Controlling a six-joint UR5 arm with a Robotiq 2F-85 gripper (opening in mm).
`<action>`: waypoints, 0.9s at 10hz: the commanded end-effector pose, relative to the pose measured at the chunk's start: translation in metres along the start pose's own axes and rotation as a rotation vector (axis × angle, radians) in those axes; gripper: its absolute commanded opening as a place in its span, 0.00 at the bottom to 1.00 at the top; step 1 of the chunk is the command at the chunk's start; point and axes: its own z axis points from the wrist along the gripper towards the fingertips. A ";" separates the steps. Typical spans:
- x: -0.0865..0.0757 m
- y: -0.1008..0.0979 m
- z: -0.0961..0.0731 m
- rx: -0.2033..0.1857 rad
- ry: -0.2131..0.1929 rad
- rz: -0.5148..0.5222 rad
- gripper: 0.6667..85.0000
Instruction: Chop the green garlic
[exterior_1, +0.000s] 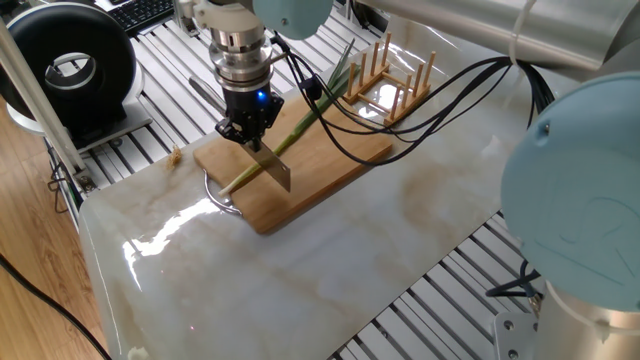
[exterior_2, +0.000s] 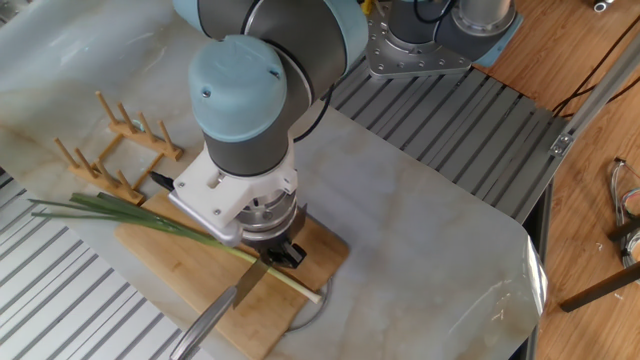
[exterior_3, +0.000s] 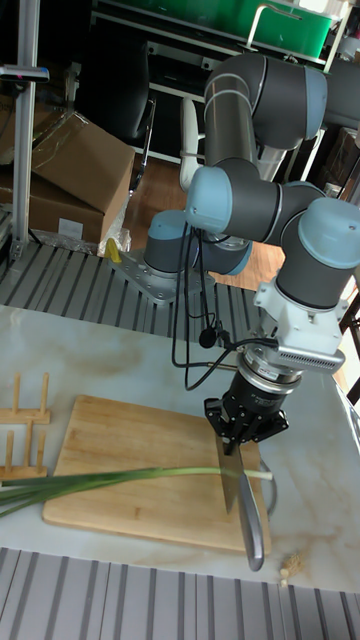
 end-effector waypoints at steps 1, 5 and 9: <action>0.001 0.004 -0.008 -0.006 0.001 0.007 0.01; 0.006 0.012 -0.014 -0.024 0.013 0.025 0.01; 0.009 0.031 -0.014 -0.072 0.026 0.057 0.01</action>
